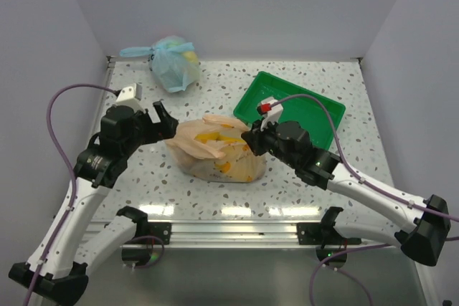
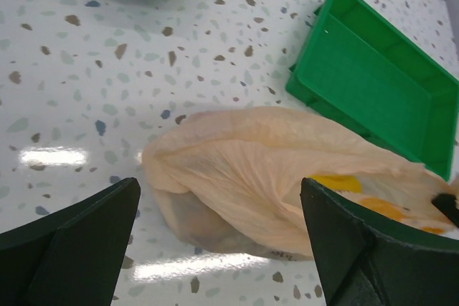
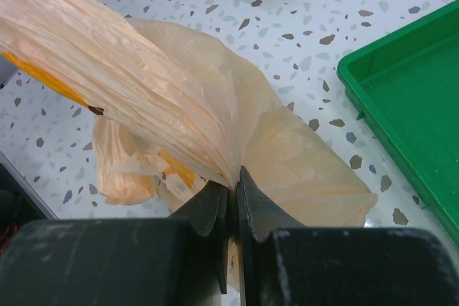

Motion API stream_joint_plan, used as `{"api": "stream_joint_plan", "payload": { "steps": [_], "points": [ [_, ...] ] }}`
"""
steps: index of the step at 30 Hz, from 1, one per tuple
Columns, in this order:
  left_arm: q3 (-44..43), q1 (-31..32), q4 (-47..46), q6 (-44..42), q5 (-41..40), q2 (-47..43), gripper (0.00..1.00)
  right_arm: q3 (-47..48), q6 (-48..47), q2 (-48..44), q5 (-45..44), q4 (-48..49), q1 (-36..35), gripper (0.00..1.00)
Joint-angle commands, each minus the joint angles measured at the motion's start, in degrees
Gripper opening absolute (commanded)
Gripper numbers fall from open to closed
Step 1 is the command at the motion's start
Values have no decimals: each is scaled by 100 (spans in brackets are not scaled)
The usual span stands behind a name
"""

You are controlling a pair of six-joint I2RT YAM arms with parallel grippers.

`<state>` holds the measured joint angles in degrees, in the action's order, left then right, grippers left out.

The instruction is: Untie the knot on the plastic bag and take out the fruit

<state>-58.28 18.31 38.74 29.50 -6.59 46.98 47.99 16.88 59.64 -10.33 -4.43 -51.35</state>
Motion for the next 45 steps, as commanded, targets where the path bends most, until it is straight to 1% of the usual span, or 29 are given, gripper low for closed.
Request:
{"api": "stream_joint_plan", "payload": {
  "steps": [1, 2, 3, 4, 6, 7, 9, 10, 16, 20, 21, 23, 24, 26, 27, 28, 29, 30, 32, 33, 34, 38, 39, 40, 41, 42, 43, 44, 45],
  "points": [
    [62, 565, -138, 389, 520, -14, 100, 132, 43, 74, 198, 547, 2, 0],
    [97, 804, -191, 486, 362, -14, 100, 123, 69, 92, 215, 557, 2, 0],
    [124, 1059, -305, 574, 30, 13, 100, 106, 78, 109, 224, 566, 2, 0],
    [150, 1479, -367, 723, -96, 56, 100, 97, 96, 127, 233, 574, 11, 0],
    [142, 1815, -490, 838, -463, 267, 100, 53, 157, 145, 259, 592, 2, 0],
    [150, 2095, -516, 865, -640, 459, 100, 44, 183, 153, 277, 601, 2, 0],
    [142, 2326, -543, 900, -1218, 671, 100, 18, 201, 154, 303, 627, 11, 0],
    [133, 2483, -543, 970, -1378, 863, 100, 0, 219, 145, 329, 627, 3, 0],
    [282, 2678, -912, 1243, -2021, 1540, 100, -70, 263, 101, 400, 654, 2, 0],
    [256, 2670, -685, 1453, -2565, 1928, 100, -140, 236, -22, 374, 584, 2, 0],
    [273, 2669, -597, 1532, -2845, 1972, 100, -167, 210, -48, 313, 540, 2, 0],
    [326, 2582, -465, 1559, -3049, 2034, 95, -193, 114, -180, 225, 313, 2, 0],
    [422, 2486, -377, 1533, -3085, 2026, 90, -228, 79, -241, 68, 232, 2, 0],
    [580, 2047, -350, 1445, -3050, 1938, 86, -394, 78, -478, -161, 74, 2, 0],
    [781, 1837, -402, 1297, -2911, 1877, 82, -456, 96, -575, -276, 47, 11, 0],
    [870, 1434, -463, 1200, -2848, 1711, 79, -526, 139, -654, -486, 21, 29, 0],
    [958, 1256, -525, 1094, -2822, 1613, 76, -658, 174, -838, -583, -31, 29, 0],
    [1063, 1107, -604, 885, -2813, 1534, 71, -711, 236, -909, -663, -76, 81, 0],
    [1091, 580, -631, 551, -2734, 1384, 67, -878, 403, -1067, -830, -242, 178, 0],
    [1082, 578, -640, 435, -2690, 1358, 67, -922, 438, -1103, -857, -295, 230, 0],
    [1056, 334, -614, 338, -2629, 1323, 66, -966, 517, -1129, -866, -348, 274, 0],
    [933, -247, -587, -154, -2444, 1173, 61, -1107, 842, -1148, -980, -769, 608, 0],
    [854, -370, -578, -372, -2339, 1138, 56, -1107, 886, -1104, -945, -822, 757, 0],
    [801, -633, -587, -487, -2268, 1068, 52, -1116, 913, -1077, -884, -840, 811, 0],
    [740, -748, -544, -584, -2181, 1050, 41, -1107, 931, -1042, -840, -849, 837, 0],
    [591, -950, -517, -768, -1936, 1041, 37, -1090, 939, -963, -752, -849, 864, 0],
    [494, -1004, -465, -831, -1821, 1041, 32, -1072, 922, -919, -708, -849, 873, 0],
    [415, -1030, -377, -866, -1724, 1024, 20, -1011, 905, -858, -629, -823, 881, 0],
    [266, -1022, -359, -962, -1384, 1006, 13, -950, 870, -709, -367, -806, 873, 2]
  ]
}}
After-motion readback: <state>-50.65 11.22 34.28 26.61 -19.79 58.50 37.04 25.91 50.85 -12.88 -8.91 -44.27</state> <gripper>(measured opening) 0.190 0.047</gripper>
